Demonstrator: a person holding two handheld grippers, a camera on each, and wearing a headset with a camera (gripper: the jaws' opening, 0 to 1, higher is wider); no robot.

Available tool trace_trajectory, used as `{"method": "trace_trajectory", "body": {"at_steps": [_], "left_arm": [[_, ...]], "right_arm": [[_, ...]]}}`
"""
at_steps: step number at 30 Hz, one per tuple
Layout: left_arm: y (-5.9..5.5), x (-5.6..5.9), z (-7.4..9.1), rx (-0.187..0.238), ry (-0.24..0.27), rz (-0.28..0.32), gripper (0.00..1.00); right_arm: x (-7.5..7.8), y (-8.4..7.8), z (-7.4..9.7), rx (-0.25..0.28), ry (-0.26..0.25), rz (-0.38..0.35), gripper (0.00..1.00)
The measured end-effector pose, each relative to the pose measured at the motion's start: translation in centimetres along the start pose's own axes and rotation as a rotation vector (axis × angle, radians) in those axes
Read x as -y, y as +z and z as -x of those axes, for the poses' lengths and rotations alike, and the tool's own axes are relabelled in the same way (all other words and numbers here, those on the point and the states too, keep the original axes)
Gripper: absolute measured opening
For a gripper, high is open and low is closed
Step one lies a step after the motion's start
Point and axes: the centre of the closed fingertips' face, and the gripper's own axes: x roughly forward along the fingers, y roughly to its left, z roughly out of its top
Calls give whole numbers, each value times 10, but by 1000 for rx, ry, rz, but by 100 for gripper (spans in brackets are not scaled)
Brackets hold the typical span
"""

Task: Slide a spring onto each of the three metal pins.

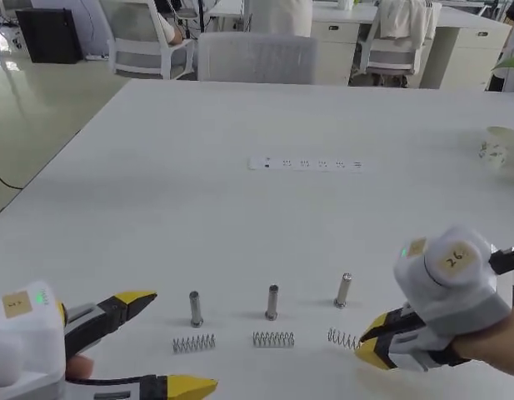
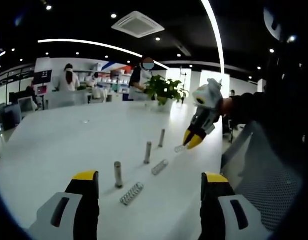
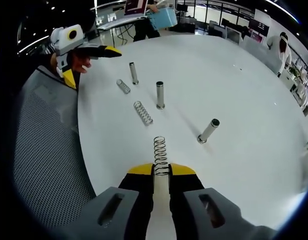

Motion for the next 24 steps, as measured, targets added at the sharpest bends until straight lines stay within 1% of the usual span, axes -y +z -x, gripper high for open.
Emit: {"method": "trace_trajectory", "body": {"at_steps": [11, 13, 14, 18, 19, 24], "left_arm": [[8, 9, -3, 13, -37, -20, 70], [10, 13, -4, 15, -54, -27, 67], [10, 16, -5, 13, -72, -29, 65], [12, 25, -9, 7, -104, -43, 59], [14, 28, -9, 9, -118, -44, 57], [18, 34, -12, 10, -151, -53, 51]], "right_arm": [[-8, 15, 6, 21, 16, 30, 8], [-9, 17, 7, 23, 18, 37, 8], [-10, 17, 8, 24, 22, 41, 8], [-13, 19, 10, 25, 29, 50, 8], [-14, 20, 10, 25, 31, 52, 8], [-16, 22, 13, 28, 37, 65, 8]]}}
